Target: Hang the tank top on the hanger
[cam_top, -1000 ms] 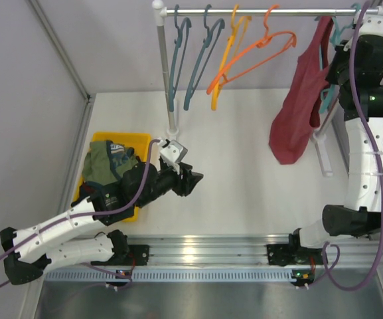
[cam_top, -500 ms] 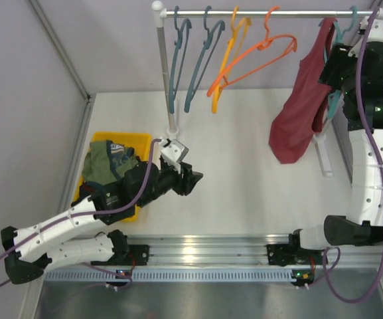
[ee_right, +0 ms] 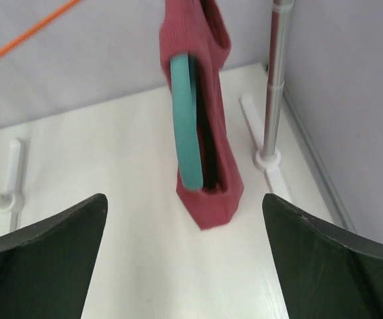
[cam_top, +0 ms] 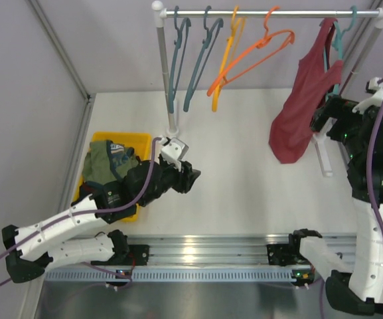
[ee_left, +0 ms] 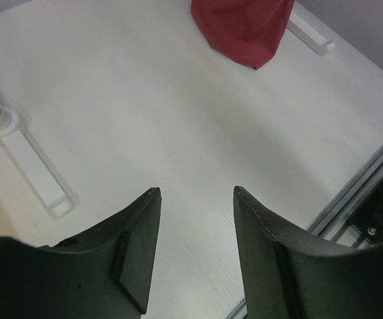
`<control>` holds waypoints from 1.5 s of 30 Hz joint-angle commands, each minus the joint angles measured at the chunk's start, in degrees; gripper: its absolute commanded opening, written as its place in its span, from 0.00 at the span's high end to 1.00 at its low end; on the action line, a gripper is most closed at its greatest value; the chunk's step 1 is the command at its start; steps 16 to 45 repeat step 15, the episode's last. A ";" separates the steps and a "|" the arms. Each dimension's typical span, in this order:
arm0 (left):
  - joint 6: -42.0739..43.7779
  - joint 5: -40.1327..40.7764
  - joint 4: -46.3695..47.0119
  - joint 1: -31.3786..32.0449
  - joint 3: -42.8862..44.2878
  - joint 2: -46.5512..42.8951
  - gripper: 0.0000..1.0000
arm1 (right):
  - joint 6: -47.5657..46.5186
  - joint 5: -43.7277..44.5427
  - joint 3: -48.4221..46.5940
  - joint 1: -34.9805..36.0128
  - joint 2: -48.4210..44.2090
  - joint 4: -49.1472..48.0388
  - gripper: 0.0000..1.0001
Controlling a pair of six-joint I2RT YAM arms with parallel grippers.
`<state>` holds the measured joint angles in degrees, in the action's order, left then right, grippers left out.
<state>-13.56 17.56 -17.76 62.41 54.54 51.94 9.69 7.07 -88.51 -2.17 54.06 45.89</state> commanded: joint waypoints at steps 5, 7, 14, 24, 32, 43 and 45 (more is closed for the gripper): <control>-5.68 7.05 -0.35 0.17 1.10 1.23 0.47 | 4.80 -4.17 19.06 -0.73 -14.84 1.74 0.00; -7.96 7.48 0.35 0.25 -0.04 1.75 0.47 | 5.94 -5.48 23.54 -0.73 -18.10 2.80 0.00; -10.43 8.19 0.18 0.17 -0.93 2.81 0.47 | 7.27 -6.63 34.19 -0.73 -24.44 2.71 0.00; -10.52 8.19 0.18 0.25 -0.93 2.81 0.47 | 7.36 -6.54 34.19 -0.73 -24.70 2.63 0.00; -10.52 8.19 0.18 0.25 -0.93 2.81 0.47 | 7.36 -6.54 34.19 -0.73 -24.70 2.63 0.00; -10.52 8.19 0.18 0.25 -0.93 2.81 0.47 | 7.36 -6.54 34.19 -0.73 -24.70 2.63 0.00; -10.52 8.19 0.18 0.25 -0.93 2.81 0.47 | 7.36 -6.54 34.19 -0.73 -24.70 2.63 0.00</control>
